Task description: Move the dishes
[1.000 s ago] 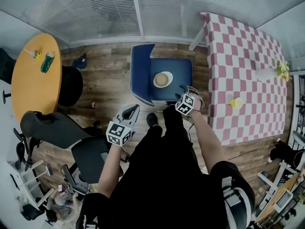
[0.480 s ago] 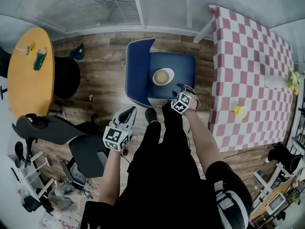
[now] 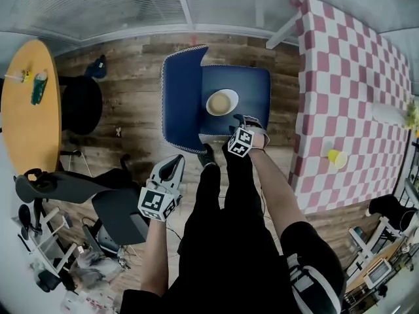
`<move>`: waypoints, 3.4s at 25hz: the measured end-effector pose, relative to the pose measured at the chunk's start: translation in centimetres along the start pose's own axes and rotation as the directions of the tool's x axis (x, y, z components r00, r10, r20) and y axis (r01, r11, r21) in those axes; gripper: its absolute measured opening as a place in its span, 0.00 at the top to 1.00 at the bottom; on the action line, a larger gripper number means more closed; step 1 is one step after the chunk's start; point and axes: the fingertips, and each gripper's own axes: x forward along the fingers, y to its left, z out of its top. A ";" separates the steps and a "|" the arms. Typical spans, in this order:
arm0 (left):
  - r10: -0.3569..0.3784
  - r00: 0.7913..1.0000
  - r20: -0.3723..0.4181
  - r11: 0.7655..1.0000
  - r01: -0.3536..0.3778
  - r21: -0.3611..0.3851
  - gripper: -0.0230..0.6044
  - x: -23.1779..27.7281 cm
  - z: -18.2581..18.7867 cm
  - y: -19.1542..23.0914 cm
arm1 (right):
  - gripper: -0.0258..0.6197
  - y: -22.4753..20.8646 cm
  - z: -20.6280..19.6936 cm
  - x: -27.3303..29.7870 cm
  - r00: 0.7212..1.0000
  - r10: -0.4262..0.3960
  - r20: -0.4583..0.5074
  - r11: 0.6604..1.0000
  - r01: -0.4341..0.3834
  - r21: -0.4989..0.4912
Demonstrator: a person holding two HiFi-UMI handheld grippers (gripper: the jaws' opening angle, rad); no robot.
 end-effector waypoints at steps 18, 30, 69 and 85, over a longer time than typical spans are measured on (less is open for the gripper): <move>0.015 0.999 -0.041 0.996 -0.018 -0.086 0.93 3.2 -7.0 2.7 | 0.63 1.1 0.1 12.7 0.998 0.038 -0.044 0.979 -0.046 -0.199; 0.047 0.998 -0.048 0.990 -0.052 -0.128 0.93 4.4 -8.9 4.3 | 0.81 1.2 1.2 16.3 0.999 -0.008 -0.043 0.943 -0.007 -0.332; -0.174 0.984 0.026 0.981 0.170 0.097 0.93 -6.9 0.5 -6.4 | 0.92 0.5 5.1 -7.0 0.966 -0.241 -0.089 0.950 0.217 -0.223; -0.228 0.974 0.006 0.959 0.223 0.175 0.93 -10.1 0.8 -8.1 | 0.92 0.6 1.4 -16.9 0.934 -0.317 -0.166 0.947 0.302 -0.109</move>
